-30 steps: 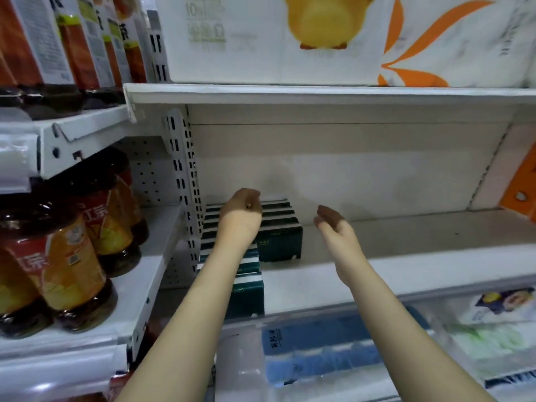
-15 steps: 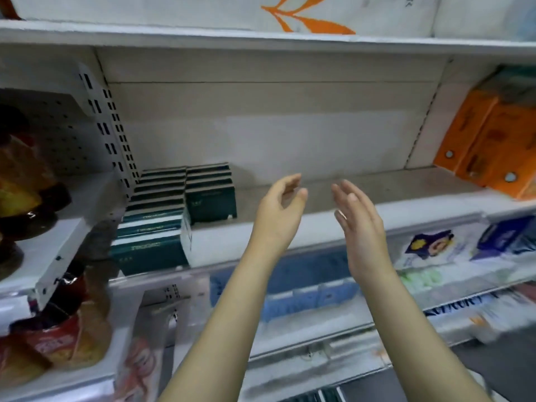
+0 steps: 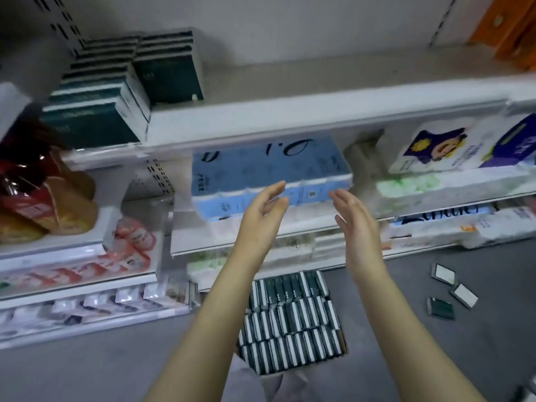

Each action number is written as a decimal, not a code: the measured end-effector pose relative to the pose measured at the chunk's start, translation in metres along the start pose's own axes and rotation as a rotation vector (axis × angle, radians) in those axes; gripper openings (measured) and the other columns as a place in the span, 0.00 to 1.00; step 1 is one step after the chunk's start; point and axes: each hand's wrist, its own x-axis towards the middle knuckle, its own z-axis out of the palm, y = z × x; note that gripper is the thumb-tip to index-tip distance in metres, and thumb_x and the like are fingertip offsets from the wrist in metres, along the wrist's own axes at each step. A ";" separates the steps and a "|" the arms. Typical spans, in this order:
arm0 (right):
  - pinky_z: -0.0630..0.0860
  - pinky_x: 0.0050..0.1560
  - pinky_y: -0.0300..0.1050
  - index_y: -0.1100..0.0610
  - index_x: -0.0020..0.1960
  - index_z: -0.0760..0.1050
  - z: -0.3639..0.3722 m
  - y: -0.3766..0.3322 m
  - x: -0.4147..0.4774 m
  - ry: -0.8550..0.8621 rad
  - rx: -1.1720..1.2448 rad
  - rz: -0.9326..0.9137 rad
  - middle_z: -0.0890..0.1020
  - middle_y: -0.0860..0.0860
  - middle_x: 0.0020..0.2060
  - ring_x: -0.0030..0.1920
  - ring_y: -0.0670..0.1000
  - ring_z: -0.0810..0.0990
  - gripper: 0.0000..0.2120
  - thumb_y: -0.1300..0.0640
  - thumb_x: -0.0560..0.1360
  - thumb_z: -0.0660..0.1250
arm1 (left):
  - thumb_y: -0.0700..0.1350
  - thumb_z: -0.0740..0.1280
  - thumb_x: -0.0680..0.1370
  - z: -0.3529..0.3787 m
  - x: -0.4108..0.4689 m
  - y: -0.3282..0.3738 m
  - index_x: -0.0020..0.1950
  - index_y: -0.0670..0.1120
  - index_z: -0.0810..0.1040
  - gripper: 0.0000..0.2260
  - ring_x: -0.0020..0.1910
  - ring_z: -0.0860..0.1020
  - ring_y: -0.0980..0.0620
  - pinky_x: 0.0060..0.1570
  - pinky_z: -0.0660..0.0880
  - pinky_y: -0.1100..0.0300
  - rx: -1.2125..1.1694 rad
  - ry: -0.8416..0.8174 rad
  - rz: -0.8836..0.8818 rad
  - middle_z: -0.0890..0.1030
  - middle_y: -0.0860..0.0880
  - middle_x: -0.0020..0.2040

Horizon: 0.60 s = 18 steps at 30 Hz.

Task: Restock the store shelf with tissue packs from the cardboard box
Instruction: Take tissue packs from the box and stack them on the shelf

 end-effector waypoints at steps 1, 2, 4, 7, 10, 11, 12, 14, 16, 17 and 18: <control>0.69 0.66 0.43 0.48 0.59 0.77 -0.002 0.015 -0.003 -0.013 -0.018 0.045 0.82 0.43 0.59 0.63 0.40 0.76 0.12 0.53 0.83 0.56 | 0.44 0.63 0.81 -0.002 -0.005 -0.013 0.64 0.55 0.75 0.13 0.61 0.74 0.64 0.58 0.70 0.68 0.006 0.005 -0.031 0.76 0.59 0.64; 0.69 0.65 0.42 0.48 0.59 0.77 -0.001 0.030 -0.005 -0.024 -0.030 0.098 0.82 0.42 0.57 0.62 0.40 0.77 0.11 0.53 0.83 0.57 | 0.44 0.63 0.81 -0.006 -0.009 -0.027 0.64 0.55 0.75 0.12 0.59 0.74 0.65 0.56 0.70 0.71 0.011 0.010 -0.067 0.77 0.59 0.63; 0.70 0.64 0.41 0.48 0.56 0.78 -0.003 0.063 -0.014 -0.050 -0.089 0.189 0.83 0.40 0.54 0.62 0.41 0.77 0.10 0.51 0.81 0.60 | 0.43 0.63 0.81 -0.015 -0.020 -0.055 0.65 0.53 0.75 0.13 0.56 0.74 0.69 0.53 0.70 0.73 0.036 0.015 -0.133 0.77 0.58 0.63; 0.69 0.67 0.44 0.45 0.53 0.81 -0.007 0.124 -0.030 -0.067 -0.196 0.328 0.82 0.37 0.54 0.62 0.41 0.76 0.08 0.48 0.79 0.64 | 0.44 0.63 0.81 -0.029 -0.030 -0.104 0.65 0.53 0.75 0.13 0.56 0.74 0.68 0.51 0.68 0.77 0.085 0.016 -0.253 0.77 0.59 0.62; 0.67 0.68 0.46 0.44 0.57 0.79 -0.014 0.183 -0.044 -0.067 -0.296 0.469 0.79 0.38 0.57 0.63 0.43 0.74 0.09 0.48 0.81 0.61 | 0.45 0.62 0.82 -0.041 -0.038 -0.155 0.66 0.52 0.74 0.13 0.53 0.72 0.70 0.46 0.67 0.81 0.108 0.000 -0.369 0.76 0.59 0.60; 0.66 0.67 0.44 0.44 0.59 0.77 -0.016 0.203 -0.048 -0.069 -0.342 0.511 0.77 0.40 0.60 0.64 0.43 0.73 0.10 0.48 0.82 0.60 | 0.45 0.62 0.82 -0.044 -0.041 -0.176 0.67 0.51 0.74 0.14 0.53 0.72 0.70 0.46 0.67 0.81 0.110 -0.006 -0.415 0.76 0.59 0.59; 0.64 0.65 0.42 0.44 0.61 0.76 -0.017 0.219 -0.052 -0.082 -0.386 0.533 0.76 0.41 0.62 0.64 0.42 0.71 0.11 0.48 0.82 0.58 | 0.46 0.62 0.82 -0.046 -0.042 -0.194 0.68 0.51 0.74 0.14 0.54 0.73 0.67 0.49 0.68 0.77 0.111 -0.014 -0.453 0.76 0.58 0.60; 0.61 0.65 0.41 0.45 0.63 0.75 -0.020 0.258 -0.057 -0.078 -0.451 0.598 0.73 0.45 0.67 0.65 0.43 0.69 0.13 0.48 0.83 0.56 | 0.45 0.62 0.82 -0.049 -0.043 -0.237 0.68 0.50 0.74 0.14 0.60 0.74 0.59 0.55 0.69 0.69 0.109 -0.021 -0.538 0.76 0.55 0.62; 0.61 0.64 0.41 0.51 0.66 0.75 -0.026 0.303 -0.059 -0.096 -0.545 0.660 0.72 0.48 0.69 0.69 0.47 0.68 0.17 0.47 0.84 0.54 | 0.46 0.62 0.82 -0.047 -0.044 -0.284 0.68 0.51 0.74 0.14 0.61 0.73 0.57 0.53 0.69 0.71 0.119 -0.046 -0.616 0.76 0.55 0.63; 0.60 0.64 0.41 0.54 0.69 0.73 -0.027 0.322 -0.059 -0.113 -0.590 0.682 0.71 0.50 0.70 0.70 0.49 0.67 0.20 0.47 0.84 0.52 | 0.46 0.62 0.82 -0.046 -0.045 -0.302 0.67 0.52 0.74 0.14 0.61 0.73 0.58 0.53 0.69 0.71 0.126 -0.060 -0.651 0.76 0.55 0.63; 0.59 0.65 0.41 0.55 0.71 0.71 -0.030 0.350 -0.059 -0.126 -0.636 0.706 0.70 0.51 0.72 0.72 0.51 0.66 0.21 0.47 0.84 0.51 | 0.47 0.62 0.82 -0.044 -0.046 -0.333 0.67 0.52 0.75 0.14 0.61 0.73 0.58 0.55 0.69 0.69 0.131 -0.068 -0.685 0.76 0.55 0.63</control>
